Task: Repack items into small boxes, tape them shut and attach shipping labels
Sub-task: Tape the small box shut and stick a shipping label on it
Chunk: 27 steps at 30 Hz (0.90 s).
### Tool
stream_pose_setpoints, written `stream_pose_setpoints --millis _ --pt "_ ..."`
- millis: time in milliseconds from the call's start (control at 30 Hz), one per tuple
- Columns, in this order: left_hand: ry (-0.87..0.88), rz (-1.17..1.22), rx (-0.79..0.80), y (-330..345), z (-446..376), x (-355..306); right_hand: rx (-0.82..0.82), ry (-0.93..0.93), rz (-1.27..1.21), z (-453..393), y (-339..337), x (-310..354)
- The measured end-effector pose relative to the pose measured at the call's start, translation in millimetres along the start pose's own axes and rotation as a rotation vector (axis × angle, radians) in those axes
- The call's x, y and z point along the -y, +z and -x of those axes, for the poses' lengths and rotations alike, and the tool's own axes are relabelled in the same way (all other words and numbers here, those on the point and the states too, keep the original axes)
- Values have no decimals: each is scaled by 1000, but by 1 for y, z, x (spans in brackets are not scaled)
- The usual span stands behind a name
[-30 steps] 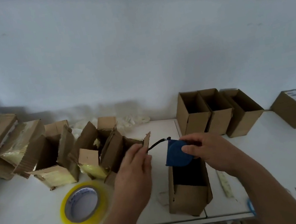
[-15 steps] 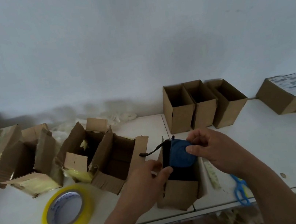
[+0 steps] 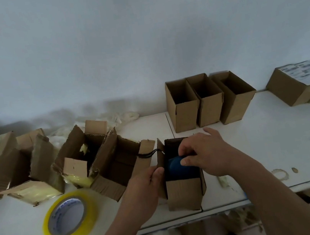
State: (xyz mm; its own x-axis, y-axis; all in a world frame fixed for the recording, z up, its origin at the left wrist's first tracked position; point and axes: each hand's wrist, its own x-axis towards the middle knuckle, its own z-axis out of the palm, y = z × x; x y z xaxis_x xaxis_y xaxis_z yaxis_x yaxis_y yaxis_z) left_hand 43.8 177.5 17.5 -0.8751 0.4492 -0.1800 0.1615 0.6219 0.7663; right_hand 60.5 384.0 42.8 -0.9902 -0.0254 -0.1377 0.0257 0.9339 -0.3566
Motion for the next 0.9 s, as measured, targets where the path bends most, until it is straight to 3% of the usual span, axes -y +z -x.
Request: stream_pose_setpoints --millis 200,567,700,900 --pt "-2 6 -23 2 -1 2 9 25 -69 -11 3 -6" --pt "-17 79 -30 6 4 -5 -66 20 94 -11 7 -13" --pt "-29 116 -24 9 6 -9 -133 -21 -30 -8 9 -17" --pt "-38 181 -25 16 3 -4 -224 36 -414 -5 14 -18"
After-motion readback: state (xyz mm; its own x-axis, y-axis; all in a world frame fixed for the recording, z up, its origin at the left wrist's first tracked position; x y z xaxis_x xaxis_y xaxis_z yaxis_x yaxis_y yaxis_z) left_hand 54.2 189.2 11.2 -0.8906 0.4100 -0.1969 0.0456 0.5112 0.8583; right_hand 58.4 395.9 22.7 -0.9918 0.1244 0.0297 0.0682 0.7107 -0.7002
